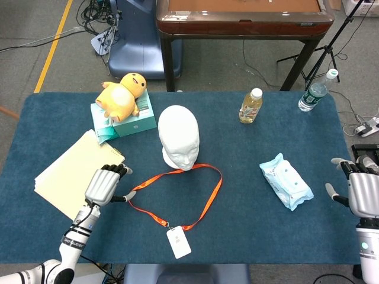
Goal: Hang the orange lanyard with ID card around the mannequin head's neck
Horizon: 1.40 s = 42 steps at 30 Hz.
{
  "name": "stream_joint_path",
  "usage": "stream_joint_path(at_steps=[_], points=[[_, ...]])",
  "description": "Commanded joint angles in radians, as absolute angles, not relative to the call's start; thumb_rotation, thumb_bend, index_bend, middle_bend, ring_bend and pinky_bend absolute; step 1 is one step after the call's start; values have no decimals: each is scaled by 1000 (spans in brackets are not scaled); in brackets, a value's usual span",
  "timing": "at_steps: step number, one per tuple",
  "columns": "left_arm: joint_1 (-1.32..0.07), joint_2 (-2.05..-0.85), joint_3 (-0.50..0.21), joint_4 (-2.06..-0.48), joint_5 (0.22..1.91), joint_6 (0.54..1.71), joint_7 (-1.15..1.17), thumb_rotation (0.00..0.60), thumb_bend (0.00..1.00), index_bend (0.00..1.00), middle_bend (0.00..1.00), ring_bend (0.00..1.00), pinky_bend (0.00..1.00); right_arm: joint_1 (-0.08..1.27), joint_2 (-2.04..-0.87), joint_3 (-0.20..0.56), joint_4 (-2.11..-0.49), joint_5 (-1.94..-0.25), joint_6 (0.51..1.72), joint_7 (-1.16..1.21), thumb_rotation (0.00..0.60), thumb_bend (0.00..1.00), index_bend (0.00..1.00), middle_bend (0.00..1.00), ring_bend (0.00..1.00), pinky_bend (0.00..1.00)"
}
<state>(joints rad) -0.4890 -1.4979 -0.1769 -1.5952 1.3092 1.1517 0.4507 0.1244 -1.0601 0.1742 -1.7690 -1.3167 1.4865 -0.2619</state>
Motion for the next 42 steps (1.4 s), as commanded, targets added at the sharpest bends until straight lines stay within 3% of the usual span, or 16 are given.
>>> stream_joint_path(at_steps=[1,4,6,9,12,14,18,22,24,42], points=[[-507,-1527,-183,-1566,1283,1145,484,351,182,358,369,381,336,122,-1059,171,-1764,-1312,1482,-253,600,250,322,415,368,441],[-520,-1547,-185,-1536,1273,1152,519,327,182,357,526,551,522,121,-1056,168,-1758,-1308,1475,-243,600,250,322,415,368,441],[-528,-1552,-184,-1521,1264,1145,536,283,182,348,656,706,714,121,-1055,167,-1755,-1306,1471,-240,600,250,322,415,368,441],[-544,-1553,-182,-1511,1228,1109,554,251,179,339,803,879,868,123,-1054,167,-1752,-1303,1465,-234,600,250,322,415,368,441],[-557,-1558,-182,-1507,1195,1086,561,236,178,339,916,979,948,126,-1054,165,-1750,-1303,1458,-230,600,250,322,415,368,441],[-559,-1560,-183,-1511,1177,1078,554,254,178,341,953,998,973,126,-1052,164,-1750,-1303,1454,-226,600,250,322,415,368,441],[-569,-1566,-179,-1510,1141,1061,555,363,179,356,995,1000,997,127,-1052,162,-1749,-1301,1450,-219,600,250,322,415,368,441],[-581,-1575,-174,-1502,1111,1050,576,556,179,380,1000,1000,1000,126,-1051,159,-1749,-1298,1445,-216,600,250,322,415,368,441],[-585,-1579,-176,-1506,1094,1046,575,597,179,379,1000,1000,1000,125,-1050,158,-1750,-1297,1445,-214,600,250,322,415,368,441],[-646,-1609,-197,-1531,956,1039,623,600,179,400,1000,1000,1000,115,-1041,150,-1753,-1291,1443,-194,600,250,322,416,368,441]])
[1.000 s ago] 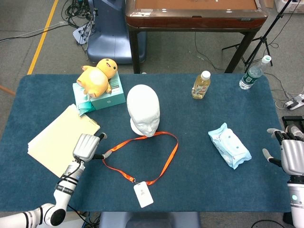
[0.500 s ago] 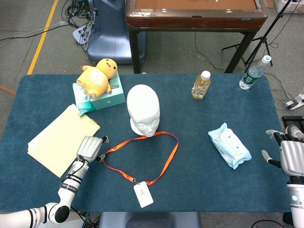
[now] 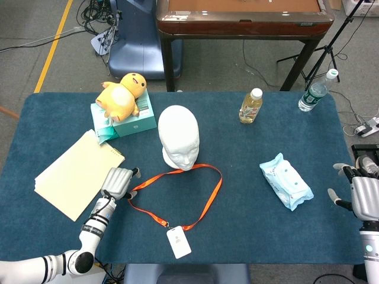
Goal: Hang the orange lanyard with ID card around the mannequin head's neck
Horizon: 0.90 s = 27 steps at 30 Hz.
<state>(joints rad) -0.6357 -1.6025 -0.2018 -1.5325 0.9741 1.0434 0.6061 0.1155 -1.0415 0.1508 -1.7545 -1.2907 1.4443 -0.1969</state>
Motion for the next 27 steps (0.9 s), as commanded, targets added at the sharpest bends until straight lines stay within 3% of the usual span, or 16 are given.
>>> stream_joint_path(at_steps=[1,27], points=[[-648,-1615,-195,-1527,947,1039,627,600,179,401,1000,1000,1000,115,-1041,150,-1752,-1290,1442,-192,600,250,322,416,368,441],[-709,-1722,-212,-1361,821,1030,625,600,180,426,1000,1000,1000,93,-1028,144,-1747,-1279,1453,-169,600,250,322,417,370,441]])
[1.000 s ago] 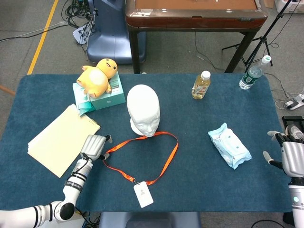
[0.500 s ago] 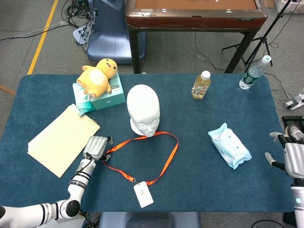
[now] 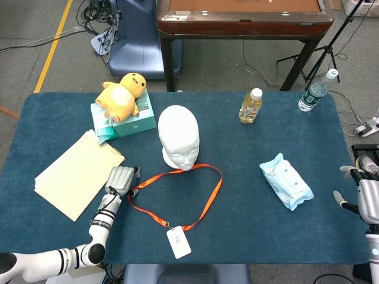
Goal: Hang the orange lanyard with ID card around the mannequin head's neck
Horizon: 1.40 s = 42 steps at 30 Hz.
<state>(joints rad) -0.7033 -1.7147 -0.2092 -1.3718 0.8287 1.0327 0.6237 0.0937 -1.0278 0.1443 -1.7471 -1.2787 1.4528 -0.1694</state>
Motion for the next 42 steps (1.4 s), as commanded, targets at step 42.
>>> stream_joint_path(at_steps=[42], points=[[-717,-1749,-261,-1275,808,999,460,600,346,601,1000,1000,1000,93,-1016,141,-1771,-1259,1433,-182,600,250,322,423,396,458]])
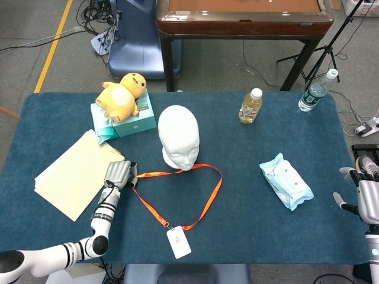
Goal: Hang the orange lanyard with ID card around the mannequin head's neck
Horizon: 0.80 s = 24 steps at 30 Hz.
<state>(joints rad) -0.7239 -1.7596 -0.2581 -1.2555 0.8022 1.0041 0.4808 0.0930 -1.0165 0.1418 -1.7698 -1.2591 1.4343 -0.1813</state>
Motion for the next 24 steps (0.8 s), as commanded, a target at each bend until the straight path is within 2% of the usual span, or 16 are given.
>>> stream_joint_path(at_steps=[1,11,18,24], points=[[-715,-1744,-261,-1284,816,1001,451,600,349,605,1000,1000,1000,94,-1015,141,-1771,-1260,1433,-183,600,250,322,423,396,458],[-695,-1700,-250,-1377,892,1027,392,600,358,651,1000,1000,1000,114,-1014,134,-1791,-1267,1407,-223,600,250,328,424,396,461],[-691,-1673,-237,-1437,931,1024,367,600,358,659,1000,1000,1000,160,-1035,145,-1846,-1243,1371,-333,600,250,356,427,394,463],[-696,-1663,-229,-1458,965,1031,365,600,358,663,1000,1000,1000,233,-1085,173,-1922,-1181,1330,-478,600,249,409,424,325,428]])
